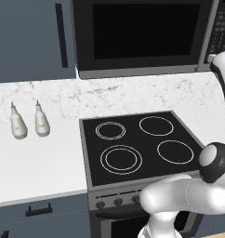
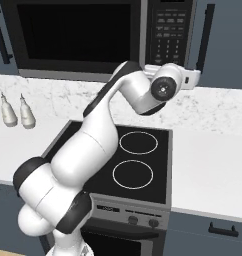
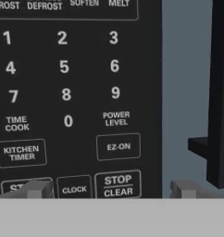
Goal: Open the microwave, place the bowl with waffle inside the microwave, then close the microwave door and turn it on.
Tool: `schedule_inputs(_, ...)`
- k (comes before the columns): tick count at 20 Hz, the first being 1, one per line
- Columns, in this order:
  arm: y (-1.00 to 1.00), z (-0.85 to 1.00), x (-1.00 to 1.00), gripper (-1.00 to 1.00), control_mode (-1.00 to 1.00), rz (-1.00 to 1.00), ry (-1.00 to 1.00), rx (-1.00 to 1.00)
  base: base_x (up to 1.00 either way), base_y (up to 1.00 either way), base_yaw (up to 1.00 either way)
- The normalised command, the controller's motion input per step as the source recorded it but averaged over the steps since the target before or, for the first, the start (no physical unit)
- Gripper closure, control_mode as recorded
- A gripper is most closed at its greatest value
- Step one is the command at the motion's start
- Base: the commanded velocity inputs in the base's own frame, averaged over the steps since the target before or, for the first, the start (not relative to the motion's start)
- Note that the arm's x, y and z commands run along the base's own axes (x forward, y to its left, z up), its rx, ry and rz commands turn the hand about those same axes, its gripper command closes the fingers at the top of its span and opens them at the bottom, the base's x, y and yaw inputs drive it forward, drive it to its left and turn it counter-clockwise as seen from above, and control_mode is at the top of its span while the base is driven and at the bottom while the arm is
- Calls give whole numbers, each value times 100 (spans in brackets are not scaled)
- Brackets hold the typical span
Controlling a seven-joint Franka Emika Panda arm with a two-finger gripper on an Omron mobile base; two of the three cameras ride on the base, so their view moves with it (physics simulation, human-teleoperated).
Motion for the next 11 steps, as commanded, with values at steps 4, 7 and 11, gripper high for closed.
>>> schedule_inputs(4, 0, 0, 6, -100, -100, 0, 0, 0, 0, 0, 0)
schedule_inputs(7, 0, 0, 0, -100, -100, 0, 0, 0, 0, 0, 0)
schedule_inputs(11, 0, 0, -21, -100, -100, 0, 0, 0, 0, 0, 0)
